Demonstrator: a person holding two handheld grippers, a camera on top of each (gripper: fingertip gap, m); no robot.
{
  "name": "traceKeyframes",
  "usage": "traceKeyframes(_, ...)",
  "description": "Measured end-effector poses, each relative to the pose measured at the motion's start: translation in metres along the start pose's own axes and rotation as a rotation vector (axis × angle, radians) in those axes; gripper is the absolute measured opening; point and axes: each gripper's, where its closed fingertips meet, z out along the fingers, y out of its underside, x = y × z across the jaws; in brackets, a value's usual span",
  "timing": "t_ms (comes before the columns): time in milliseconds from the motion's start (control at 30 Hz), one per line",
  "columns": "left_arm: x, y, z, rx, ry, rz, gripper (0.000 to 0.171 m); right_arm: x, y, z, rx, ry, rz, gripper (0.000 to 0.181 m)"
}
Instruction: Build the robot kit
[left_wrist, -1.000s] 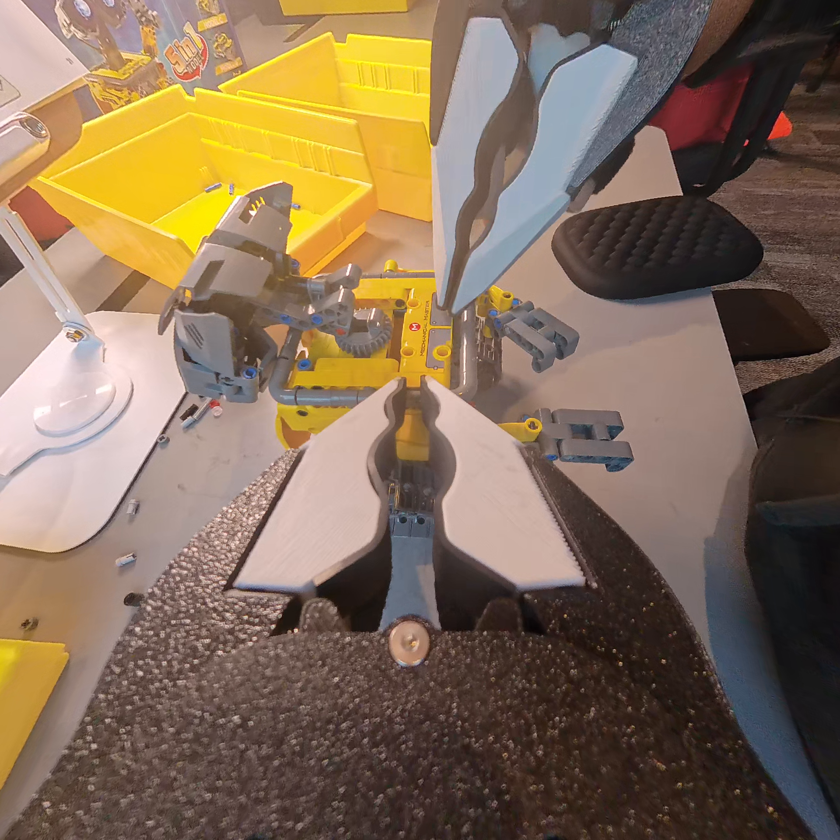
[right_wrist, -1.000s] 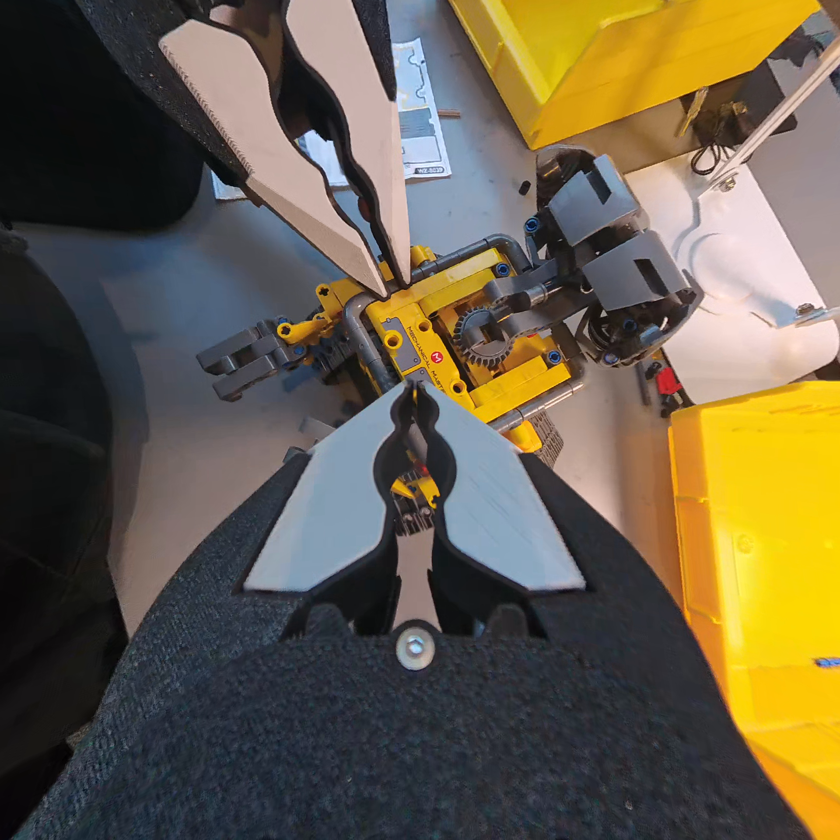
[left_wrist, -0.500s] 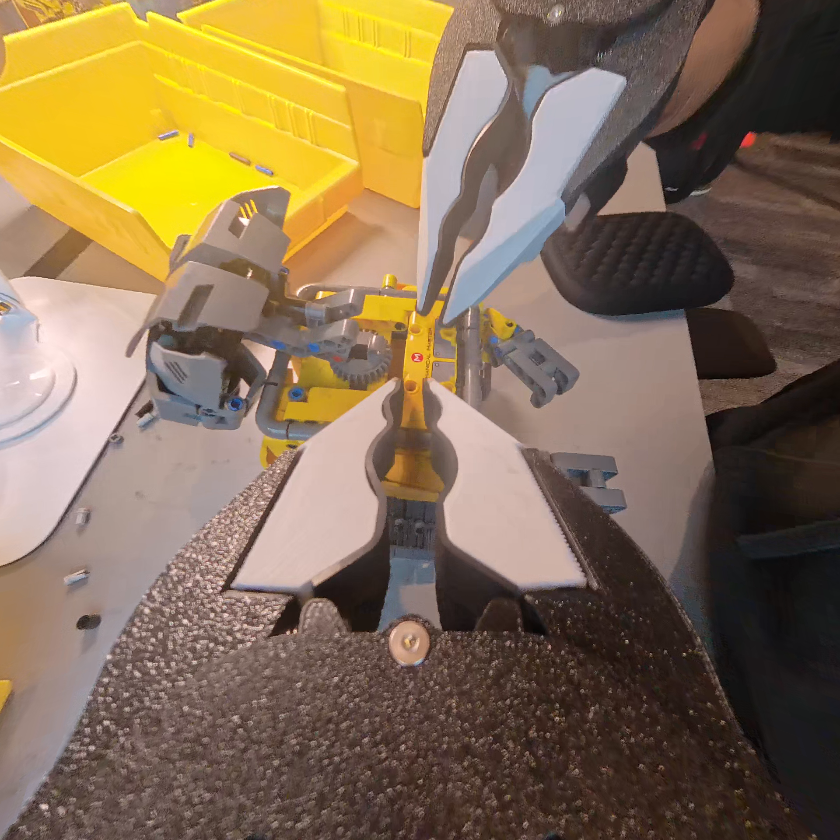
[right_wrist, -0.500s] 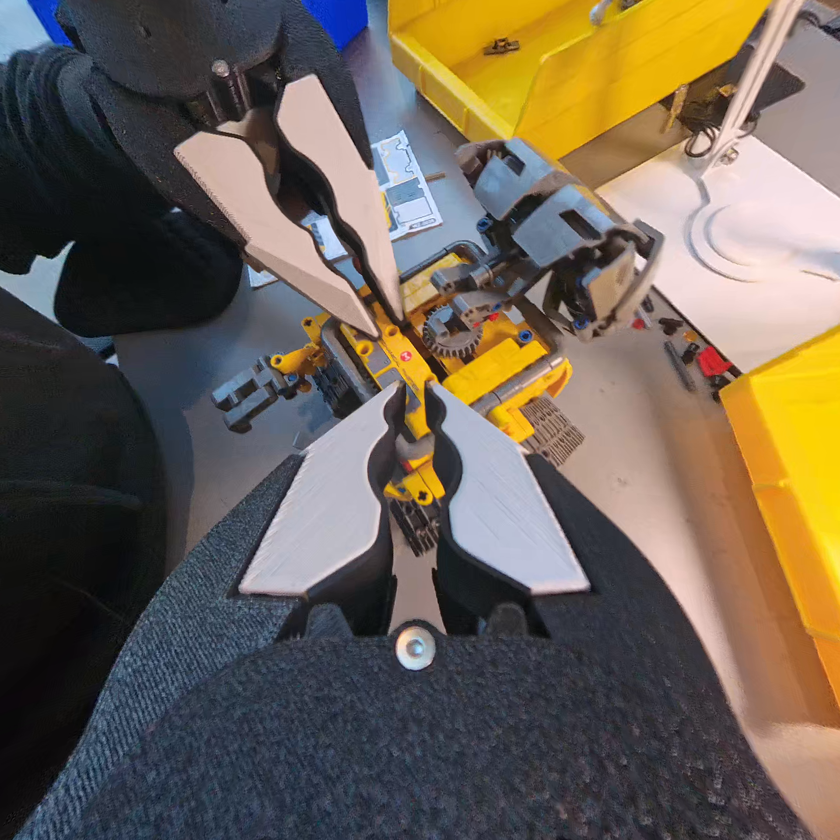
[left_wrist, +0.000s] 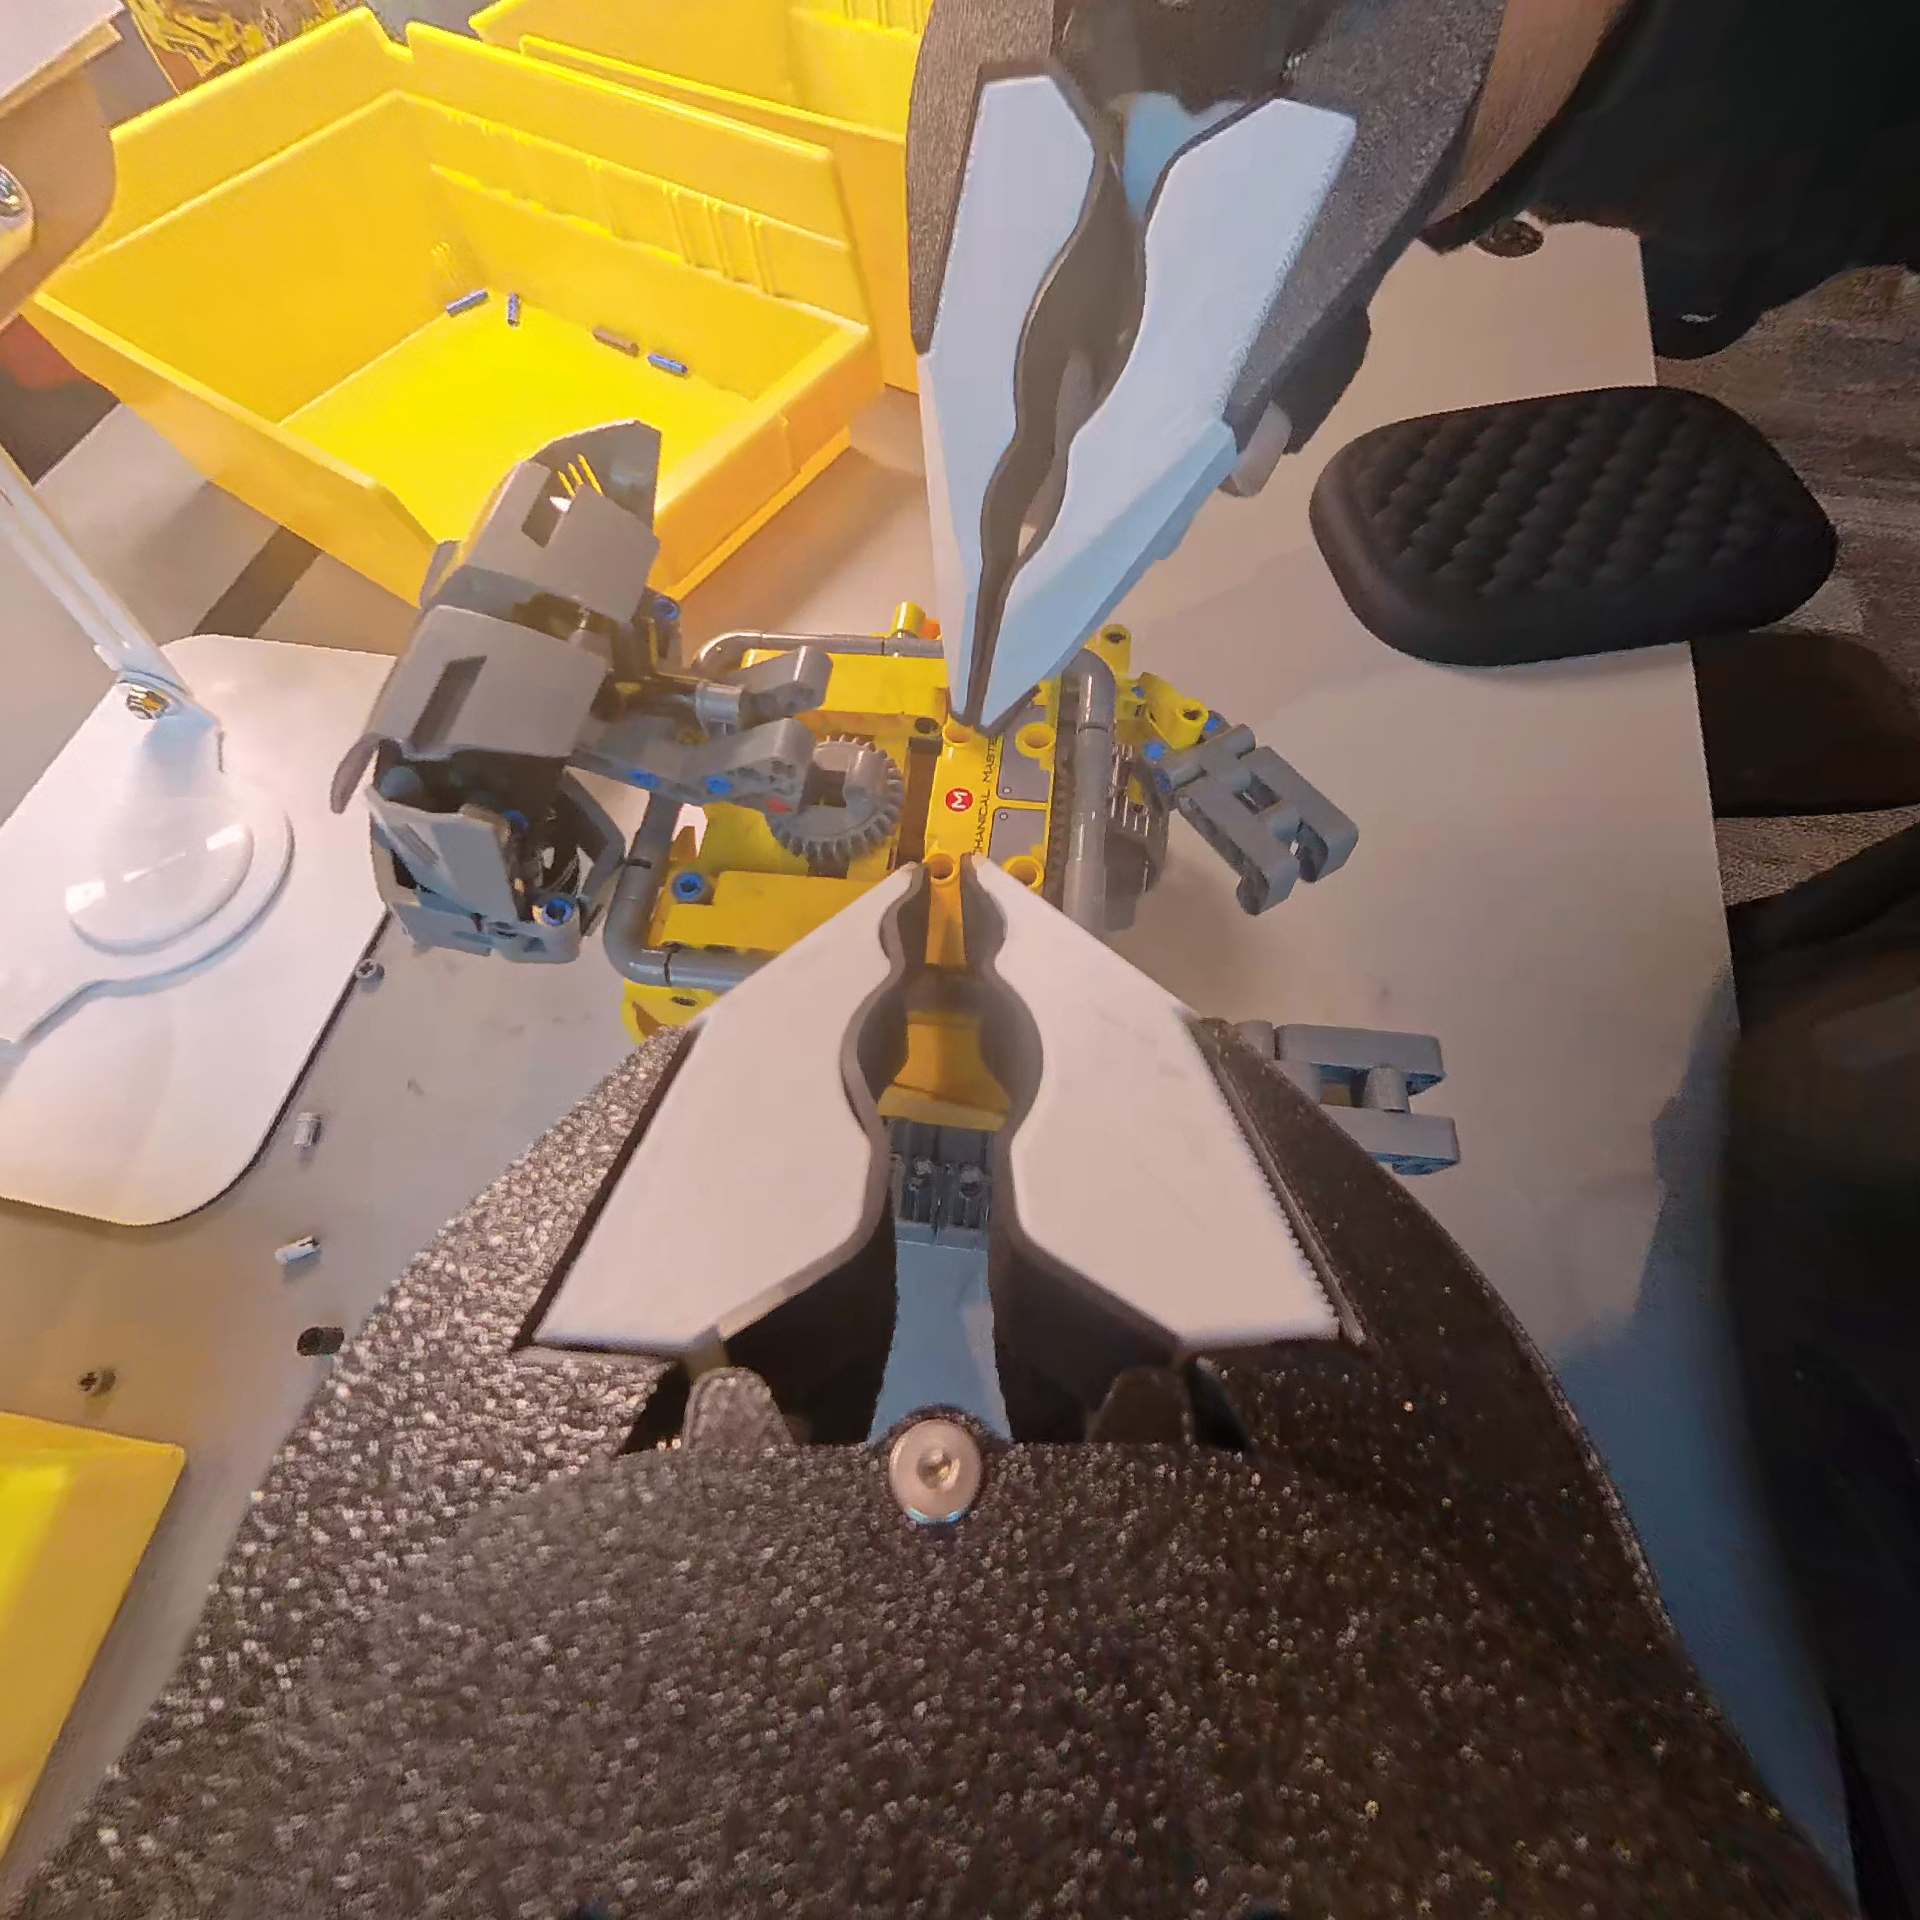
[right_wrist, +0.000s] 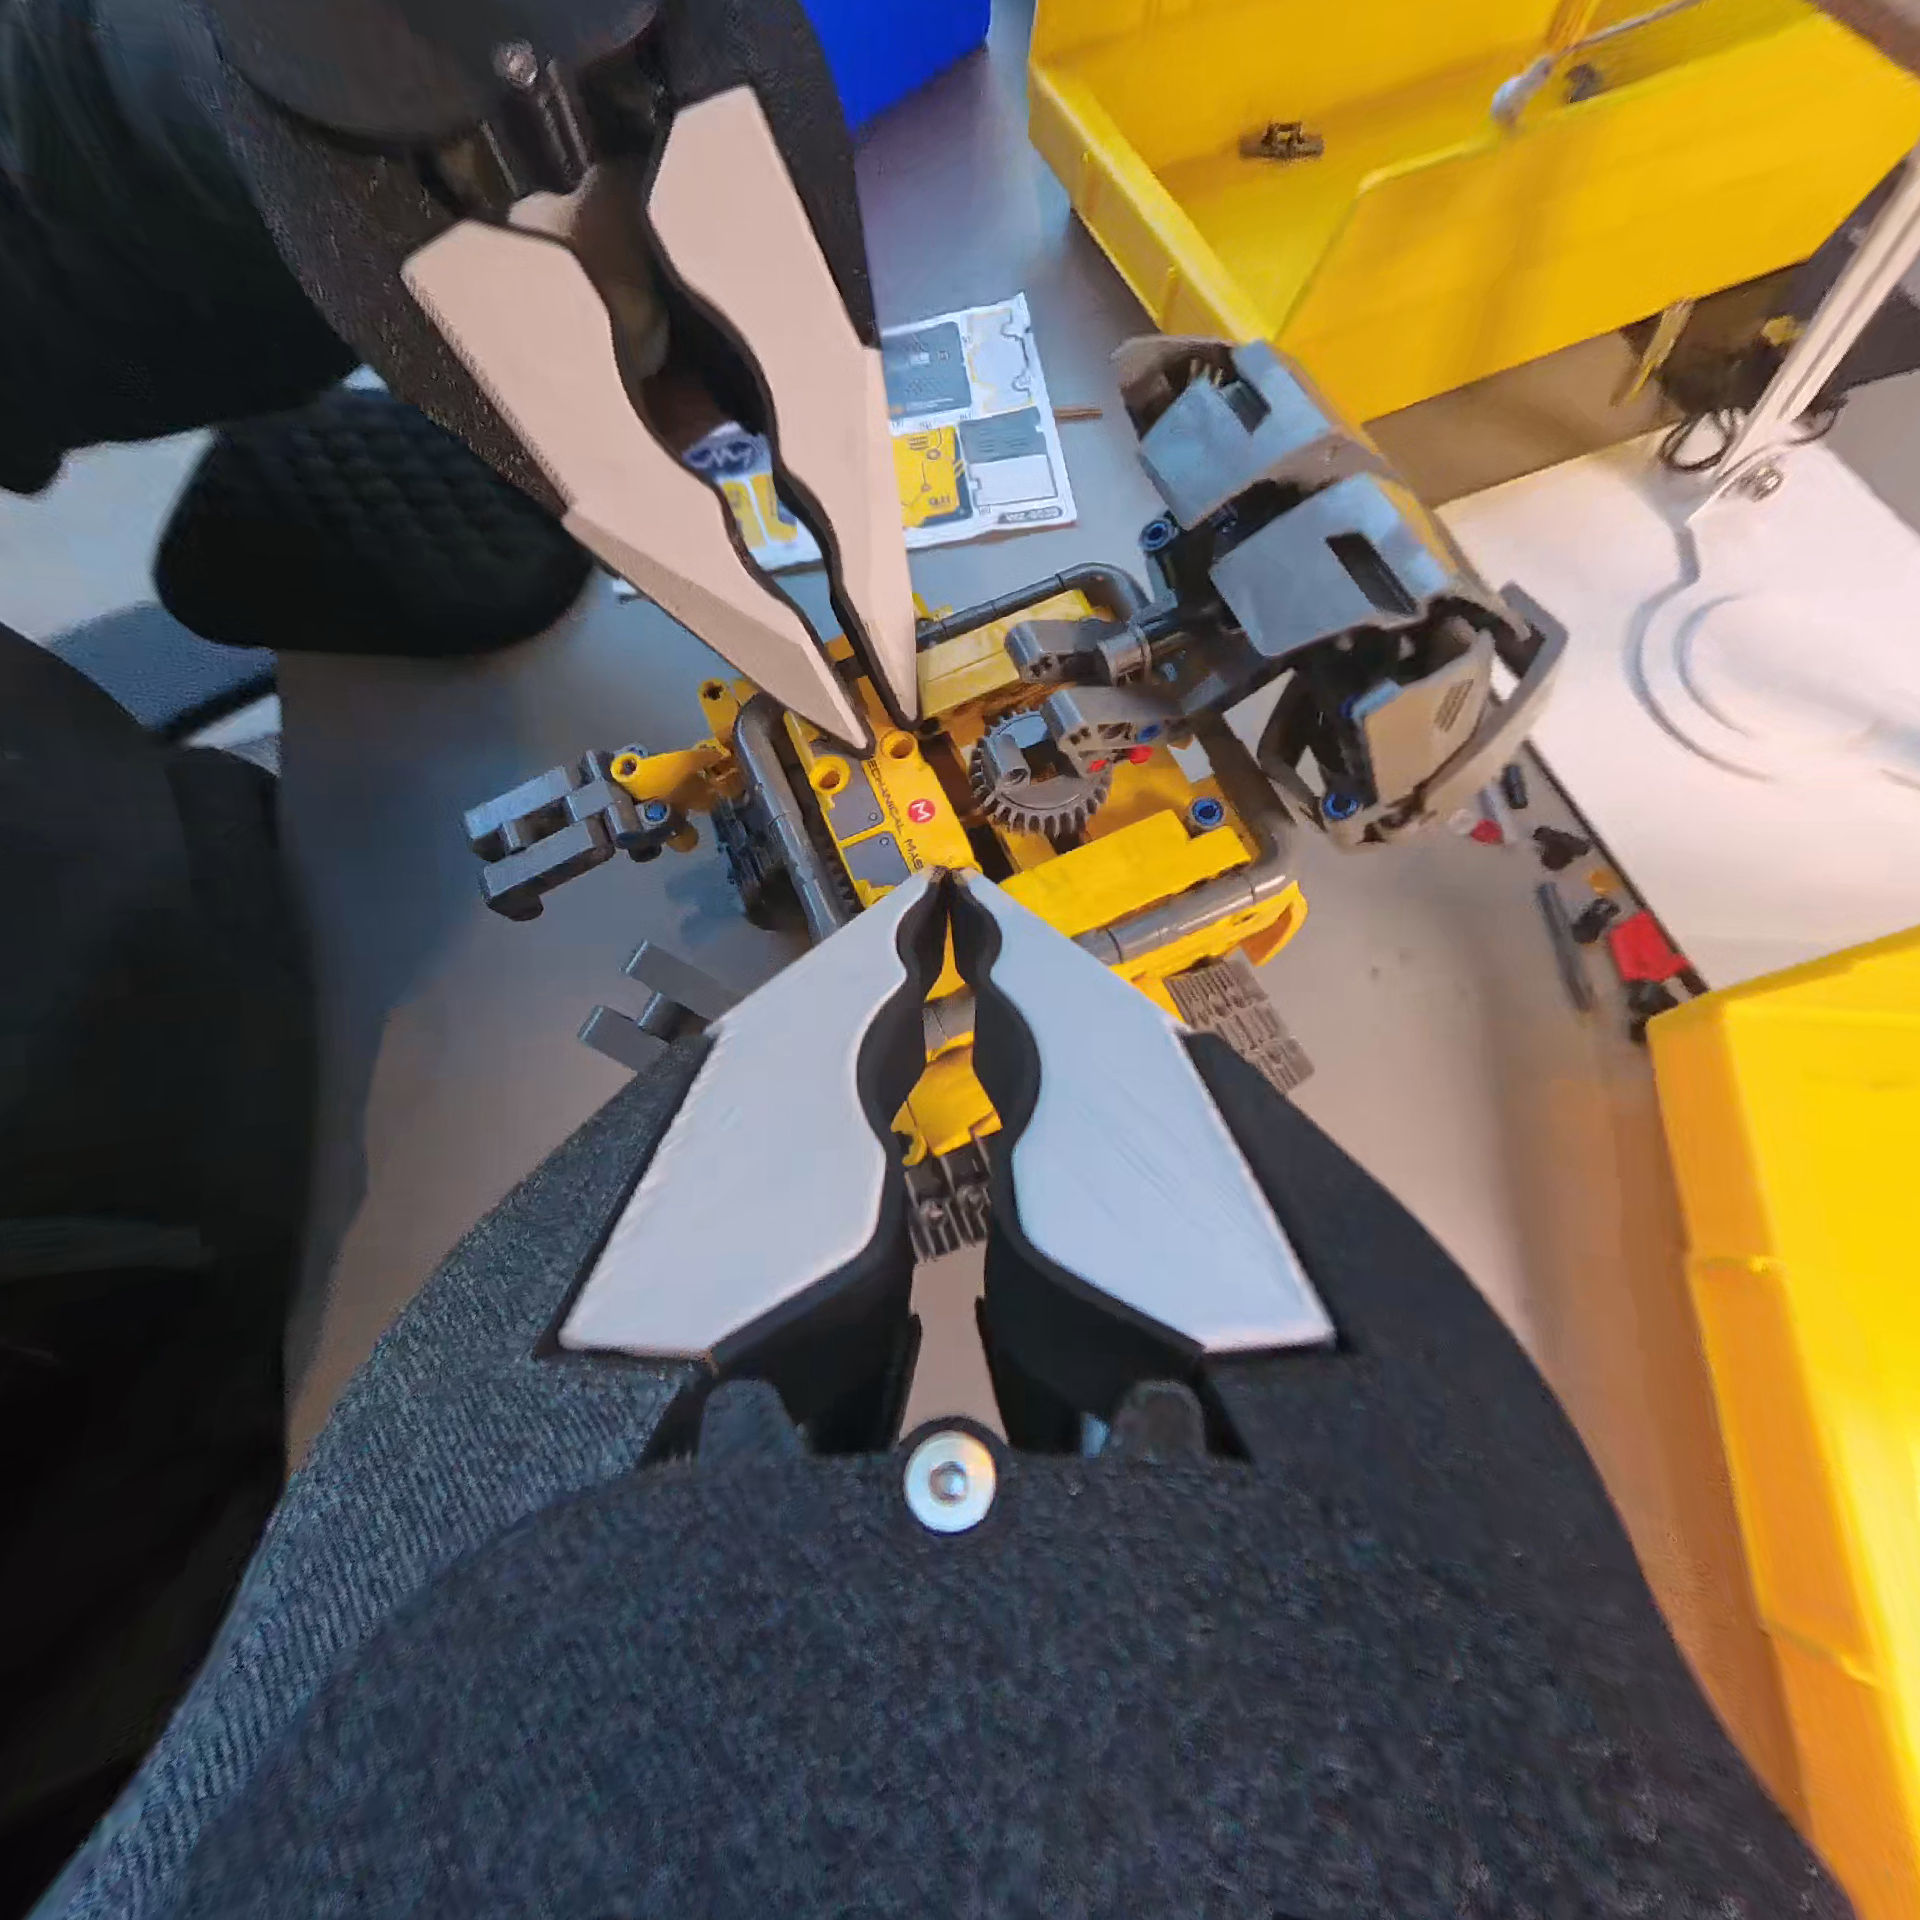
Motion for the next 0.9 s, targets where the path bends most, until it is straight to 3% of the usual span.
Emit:
traceKeyframes(133,-0.001,0.0,0.0,0.009,-0.03,-0.006,0.005,0.005,0.002,-0.004,0.06,-0.045,0.127,0.0)
traceKeyframes(267,-0.006,0.0,-0.008,0.019,-0.076,-0.058,0.003,0.009,0.008,-0.016,0.125,-0.003,0.084,0.002)
traceKeyframes(400,-0.015,-0.025,-0.048,0.3,-0.104,-0.262,0.016,0.0,0.007,-0.034,0.279,0.004,0.024,0.021)
traceKeyframes(500,-0.012,0.004,-0.054,0.254,-0.095,-0.368,0.041,0.002,0.028,-0.037,0.262,0.027,-0.063,0.036)
traceKeyframes(633,0.012,0.043,-0.032,0.155,-0.036,-0.427,0.069,-0.015,0.043,-0.027,0.27,-0.073,-0.079,0.06)
traceKeyframes(733,0.013,0.046,-0.024,0.18,-0.048,-0.408,0.068,-0.015,0.049,-0.012,0.25,-0.035,-0.116,0.058)
traceKeyframes(800,0.007,0.046,-0.024,0.193,-0.038,-0.414,0.066,-0.018,0.055,-0.001,0.198,0.021,-0.178,0.044)
traceKeyframes(833,0.001,0.049,-0.025,0.189,-0.054,-0.401,0.053,-0.021,0.057,0.003,0.174,0.045,-0.217,0.038)
traceKeyframes(900,-0.005,0.051,-0.026,0.196,-0.021,-0.346,0.049,-0.03,0.056,0.008,0.177,0.08,-0.27,0.03)
